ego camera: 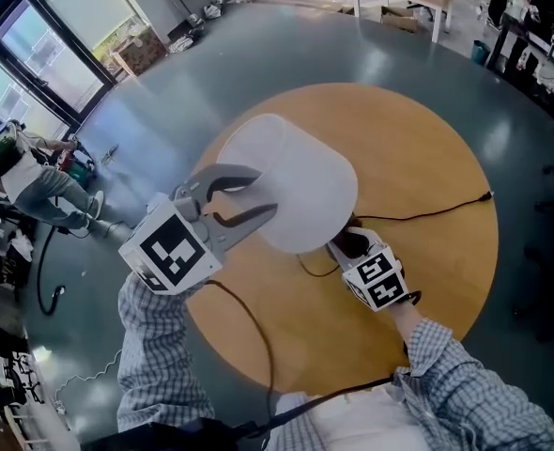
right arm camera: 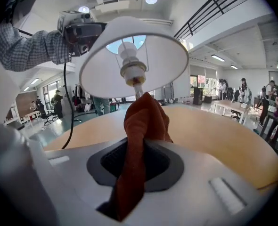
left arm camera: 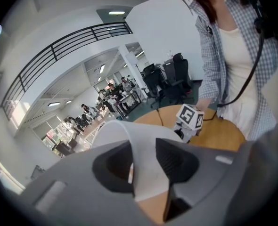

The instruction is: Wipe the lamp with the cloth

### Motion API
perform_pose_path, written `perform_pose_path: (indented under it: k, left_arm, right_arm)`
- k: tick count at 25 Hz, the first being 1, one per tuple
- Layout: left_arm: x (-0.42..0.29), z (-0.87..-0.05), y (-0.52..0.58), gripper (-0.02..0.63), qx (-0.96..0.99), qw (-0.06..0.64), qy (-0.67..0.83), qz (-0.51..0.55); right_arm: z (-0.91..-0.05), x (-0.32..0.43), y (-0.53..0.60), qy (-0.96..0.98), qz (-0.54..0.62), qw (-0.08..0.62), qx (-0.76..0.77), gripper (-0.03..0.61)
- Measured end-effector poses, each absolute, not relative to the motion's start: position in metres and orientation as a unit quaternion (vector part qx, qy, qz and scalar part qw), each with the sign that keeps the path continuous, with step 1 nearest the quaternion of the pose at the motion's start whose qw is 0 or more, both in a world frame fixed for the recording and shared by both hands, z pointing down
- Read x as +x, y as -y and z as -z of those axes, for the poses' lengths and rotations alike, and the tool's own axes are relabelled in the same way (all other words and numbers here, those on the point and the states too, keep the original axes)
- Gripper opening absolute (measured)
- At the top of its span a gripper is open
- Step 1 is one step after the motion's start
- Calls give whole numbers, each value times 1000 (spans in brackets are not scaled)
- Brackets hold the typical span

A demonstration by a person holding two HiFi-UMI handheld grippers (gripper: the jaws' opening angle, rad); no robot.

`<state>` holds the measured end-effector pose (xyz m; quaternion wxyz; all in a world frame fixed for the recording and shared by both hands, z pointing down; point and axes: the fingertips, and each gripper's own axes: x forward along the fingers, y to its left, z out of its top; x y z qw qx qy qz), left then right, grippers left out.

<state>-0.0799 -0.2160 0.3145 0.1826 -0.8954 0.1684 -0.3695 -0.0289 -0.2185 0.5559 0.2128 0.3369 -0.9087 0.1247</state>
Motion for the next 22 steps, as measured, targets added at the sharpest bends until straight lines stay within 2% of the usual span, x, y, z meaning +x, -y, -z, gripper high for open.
perform_pose_path:
  k: [4, 10, 16, 22]
  left_arm:
    - [-73, -317, 215, 149, -893, 188, -157, 378]
    - [-59, -318, 209, 150, -885, 218, -131, 390]
    - [-47, -320, 198, 153, -870, 250, -112, 411]
    - [-18, -325, 184, 156, -846, 292, -87, 437]
  right_arm:
    - [-590, -9, 211, 894, -144, 254, 340, 81]
    - [-573, 3, 208, 895, -158, 226, 351, 81]
    - [-557, 50, 204, 873, -164, 216, 405, 81]
    - [-556, 95, 186, 859, -134, 260, 419, 80]
